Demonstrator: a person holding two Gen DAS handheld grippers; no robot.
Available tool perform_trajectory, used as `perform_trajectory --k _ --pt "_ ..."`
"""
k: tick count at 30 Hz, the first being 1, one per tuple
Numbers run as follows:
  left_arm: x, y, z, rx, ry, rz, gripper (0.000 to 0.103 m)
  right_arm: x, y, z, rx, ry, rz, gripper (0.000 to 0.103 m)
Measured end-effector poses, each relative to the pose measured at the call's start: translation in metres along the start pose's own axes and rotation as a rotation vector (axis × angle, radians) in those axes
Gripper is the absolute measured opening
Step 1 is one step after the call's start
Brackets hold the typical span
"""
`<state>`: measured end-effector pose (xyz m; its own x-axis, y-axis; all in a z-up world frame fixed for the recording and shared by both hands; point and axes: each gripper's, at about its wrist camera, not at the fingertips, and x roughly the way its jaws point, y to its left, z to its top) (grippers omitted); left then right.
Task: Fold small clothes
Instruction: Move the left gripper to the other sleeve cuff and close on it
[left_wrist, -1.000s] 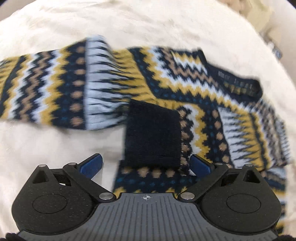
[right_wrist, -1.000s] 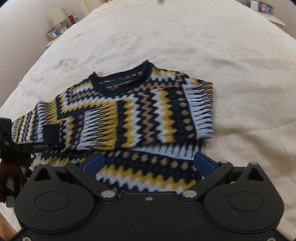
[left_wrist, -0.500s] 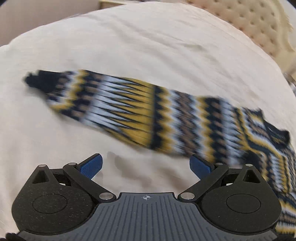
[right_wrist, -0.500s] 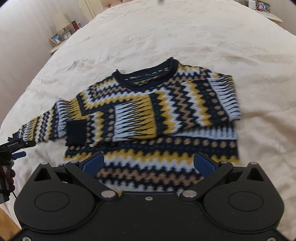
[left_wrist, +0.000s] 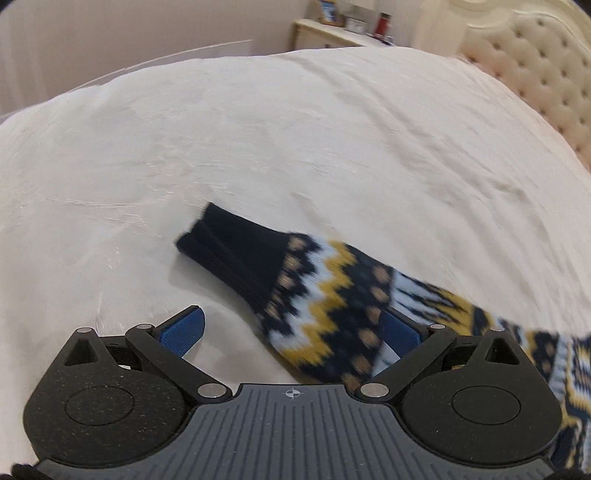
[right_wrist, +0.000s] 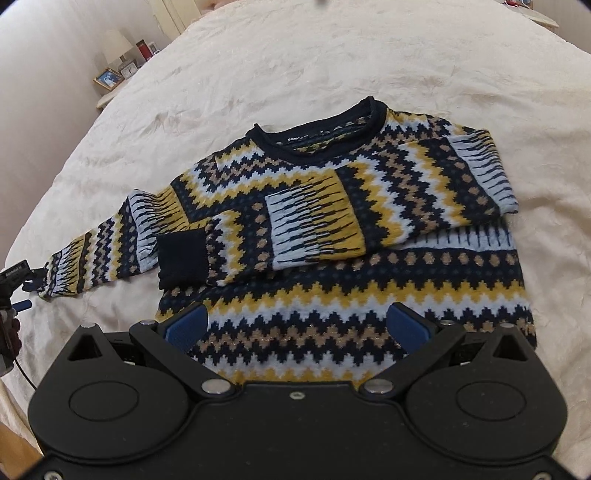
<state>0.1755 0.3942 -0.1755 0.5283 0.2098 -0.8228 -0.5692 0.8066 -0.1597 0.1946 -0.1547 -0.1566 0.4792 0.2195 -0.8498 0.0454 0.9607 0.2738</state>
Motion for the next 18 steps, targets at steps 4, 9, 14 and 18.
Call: perform_trajectory --k 4,9,14,18 --pt "0.015 0.006 0.008 -0.017 0.003 0.006 0.102 0.008 0.007 0.005 -0.002 0.018 -0.008 0.103" --pt "0.024 0.012 0.013 -0.017 0.003 -0.018 0.1 0.02 0.018 0.01 -0.021 0.048 -0.006 0.103" --pt "0.026 0.012 0.012 -0.022 -0.013 -0.05 0.057 0.033 0.031 0.014 -0.062 0.084 0.003 0.103" --pt "0.024 0.011 0.011 -0.027 -0.02 -0.086 0.006 0.041 0.038 0.017 -0.083 0.104 0.02 0.103"
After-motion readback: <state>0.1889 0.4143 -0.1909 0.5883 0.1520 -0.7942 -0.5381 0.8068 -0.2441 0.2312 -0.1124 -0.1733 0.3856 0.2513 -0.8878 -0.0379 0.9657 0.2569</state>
